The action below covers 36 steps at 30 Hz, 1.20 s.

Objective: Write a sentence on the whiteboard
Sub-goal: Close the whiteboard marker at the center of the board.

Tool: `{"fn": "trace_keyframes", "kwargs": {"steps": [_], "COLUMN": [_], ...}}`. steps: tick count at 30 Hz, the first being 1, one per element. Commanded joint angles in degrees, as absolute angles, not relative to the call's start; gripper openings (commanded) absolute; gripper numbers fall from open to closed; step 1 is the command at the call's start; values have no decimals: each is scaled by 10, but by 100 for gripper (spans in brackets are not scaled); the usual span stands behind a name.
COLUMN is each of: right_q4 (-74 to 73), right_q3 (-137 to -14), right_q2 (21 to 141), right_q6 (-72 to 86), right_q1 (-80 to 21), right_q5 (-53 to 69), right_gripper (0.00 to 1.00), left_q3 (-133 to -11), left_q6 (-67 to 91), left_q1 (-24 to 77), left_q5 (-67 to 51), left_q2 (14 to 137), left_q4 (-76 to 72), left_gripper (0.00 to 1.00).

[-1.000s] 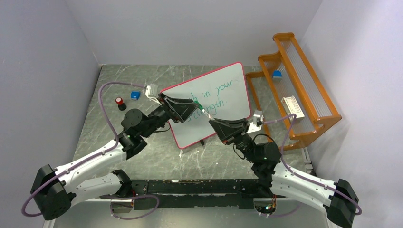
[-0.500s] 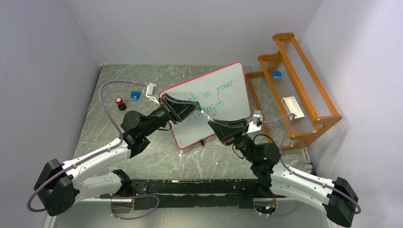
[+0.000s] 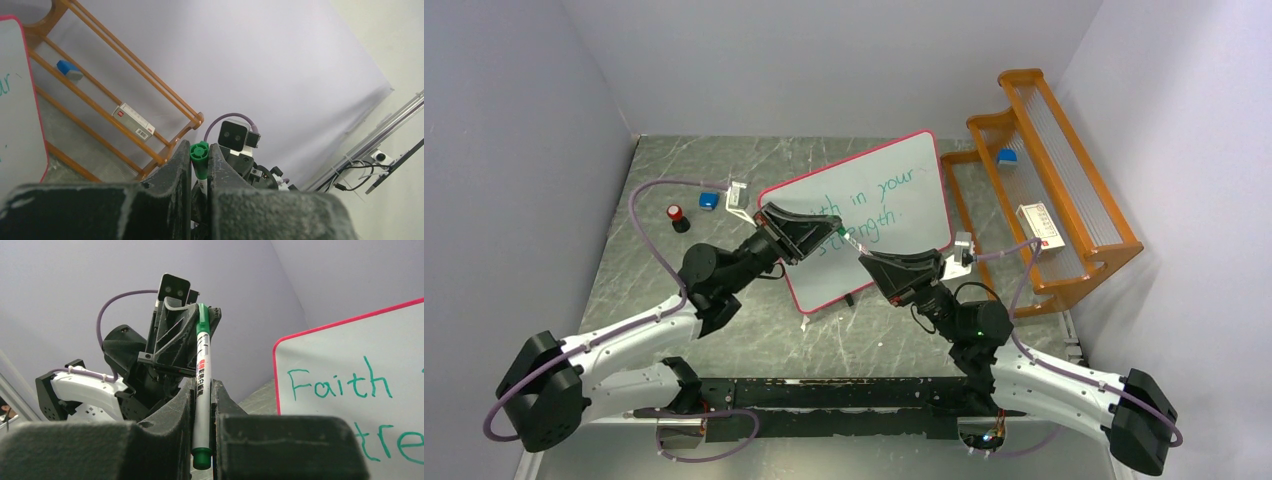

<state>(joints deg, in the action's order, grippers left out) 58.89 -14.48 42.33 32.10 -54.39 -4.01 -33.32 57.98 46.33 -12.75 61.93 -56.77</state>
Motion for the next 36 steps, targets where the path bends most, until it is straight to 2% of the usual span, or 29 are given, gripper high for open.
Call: {"fn": "trace_keyframes", "kwargs": {"steps": [1, 7, 16, 20, 21, 22, 26, 32, 36], "right_q4": [588, 582, 577, 539, 528, 513, 404, 215, 133], "right_q3": [-174, -179, -187, -190, -189, -187, -193, -207, -201], "right_q2": [438, 452, 465, 458, 453, 446, 405, 363, 343], "right_q6": [295, 293, 358, 365, 363, 363, 352, 327, 317], "right_q1": [-542, -539, -533, -532, -531, -532, -527, -512, -495], "right_q5": [-52, -54, -40, -45, -44, -47, -57, -65, -40], "right_gripper": [0, 0, 0, 0, 0, 0, 0, 0, 0], "left_q3": [-313, -289, -227, -238, -249, -263, -313, -385, -433], "left_q6": [546, 539, 549, 520, 503, 487, 426, 347, 299], "left_q1": [512, 547, 586, 583, 579, 575, 542, 489, 479], "left_q5": [-145, -128, -120, -77, -62, -44, 15, 101, 166], "left_q2": [606, 592, 622, 585, 569, 550, 483, 418, 405], "left_q4": [-514, -476, -566, -487, -440, -393, -216, -18, 89], "left_gripper": [5, 5, 5, 5, 7, 14, 30, 54, 63]}}
